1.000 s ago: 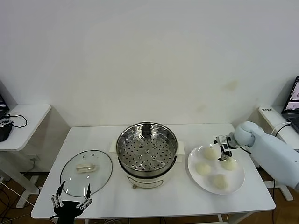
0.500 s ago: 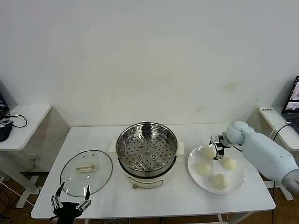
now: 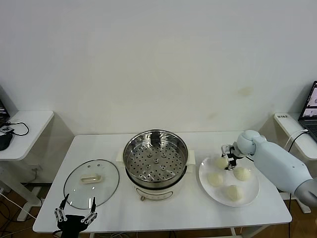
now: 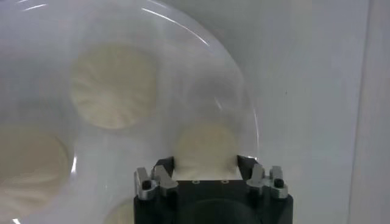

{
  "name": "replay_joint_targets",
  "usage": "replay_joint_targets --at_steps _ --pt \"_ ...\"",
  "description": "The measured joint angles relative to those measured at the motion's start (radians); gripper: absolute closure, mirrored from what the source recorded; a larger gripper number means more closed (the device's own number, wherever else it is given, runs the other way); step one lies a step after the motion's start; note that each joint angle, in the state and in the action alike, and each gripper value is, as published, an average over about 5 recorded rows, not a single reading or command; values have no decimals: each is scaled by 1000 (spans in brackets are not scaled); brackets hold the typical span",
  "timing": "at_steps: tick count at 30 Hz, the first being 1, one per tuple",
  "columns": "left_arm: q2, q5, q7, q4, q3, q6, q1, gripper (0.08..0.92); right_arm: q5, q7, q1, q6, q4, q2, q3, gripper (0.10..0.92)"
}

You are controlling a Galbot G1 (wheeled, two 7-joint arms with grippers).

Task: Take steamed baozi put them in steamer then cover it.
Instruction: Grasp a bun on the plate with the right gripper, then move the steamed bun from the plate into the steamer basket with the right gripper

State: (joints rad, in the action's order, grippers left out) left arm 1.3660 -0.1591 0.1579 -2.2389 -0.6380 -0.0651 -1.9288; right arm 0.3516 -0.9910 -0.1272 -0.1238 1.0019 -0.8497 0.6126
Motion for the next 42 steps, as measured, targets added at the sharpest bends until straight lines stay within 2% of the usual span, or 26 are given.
replay_joint_targets --at_steps 12,27,34,42 --pt "-4 1 1 -4 2 0 0 177 -53 -22 54 -12 69 48 38 431" --pt "-22 5 1 -6 22 1 15 177 -293 -18 367 -63 299 166 230 423" --pt "-35 16 2 -2 21 1 21 177 -421 12 563 -63 352 109 355 423" --pt "-48 36 4 10 2 1 26 177 -541 43 693 -27 354 -39 478 423"
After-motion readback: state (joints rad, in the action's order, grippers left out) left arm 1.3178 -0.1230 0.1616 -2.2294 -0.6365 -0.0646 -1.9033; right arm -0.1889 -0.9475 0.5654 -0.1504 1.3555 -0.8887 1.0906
